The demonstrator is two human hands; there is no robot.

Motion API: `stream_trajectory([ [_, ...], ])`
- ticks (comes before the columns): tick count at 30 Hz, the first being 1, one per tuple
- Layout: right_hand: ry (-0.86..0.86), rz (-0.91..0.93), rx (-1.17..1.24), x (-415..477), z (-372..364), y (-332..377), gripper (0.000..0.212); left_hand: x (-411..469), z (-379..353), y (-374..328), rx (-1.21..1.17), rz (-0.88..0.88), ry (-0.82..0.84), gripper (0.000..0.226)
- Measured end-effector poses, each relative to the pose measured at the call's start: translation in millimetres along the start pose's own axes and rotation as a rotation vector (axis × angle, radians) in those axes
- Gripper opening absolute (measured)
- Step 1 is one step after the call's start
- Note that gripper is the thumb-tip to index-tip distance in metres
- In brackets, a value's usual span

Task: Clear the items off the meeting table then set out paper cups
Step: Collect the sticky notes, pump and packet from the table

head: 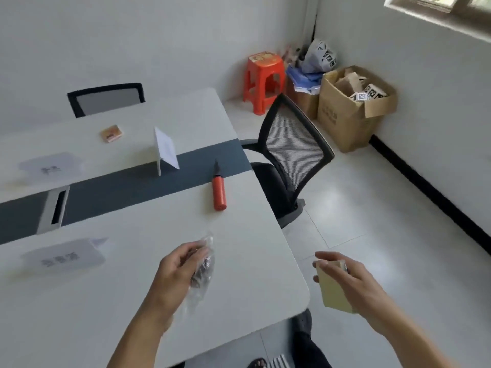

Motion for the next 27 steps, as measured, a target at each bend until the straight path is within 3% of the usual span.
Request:
stream_trajectory([
  [9,0.277,0.074,-0.062,139,-39,93,0.022,24,-25,3,-0.591,0.203,-0.202,0.041],
  [12,0.473,0.094,-0.003,154,-81,120,0.025,27,-25,10,-0.711,0.235,-0.256,0.050],
  [15,0.750,-0.033,0.152,150,-127,131,0.027,33,-19,14,-0.798,0.208,-0.237,0.034],
  [17,0.876,-0.096,0.221,143,-157,133,0.032,40,-10,17,-0.779,0.189,-0.262,0.037],
  [20,0.848,-0.037,0.213,140,-194,131,0.027,50,7,19,-0.786,0.195,-0.255,0.062],
  [22,0.713,0.169,0.004,146,-211,130,0.025,55,20,18,-0.810,0.201,-0.224,0.067],
  [25,0.567,0.443,-0.241,156,-231,132,0.018,63,36,21,-0.766,0.173,-0.167,0.063],
  [27,0.588,0.466,-0.304,165,-245,130,0.014,70,45,24,-0.708,0.173,-0.189,0.049],
])
Point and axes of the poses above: each hand's wrist, its own x-axis towards the middle knuckle, its own z-axis out of the back of the hand, y = z × x, the point moved 4 cm from there along x, towards the middle knuckle, and after that the axes turned 4 degrees about z, right-handed, at the moved point
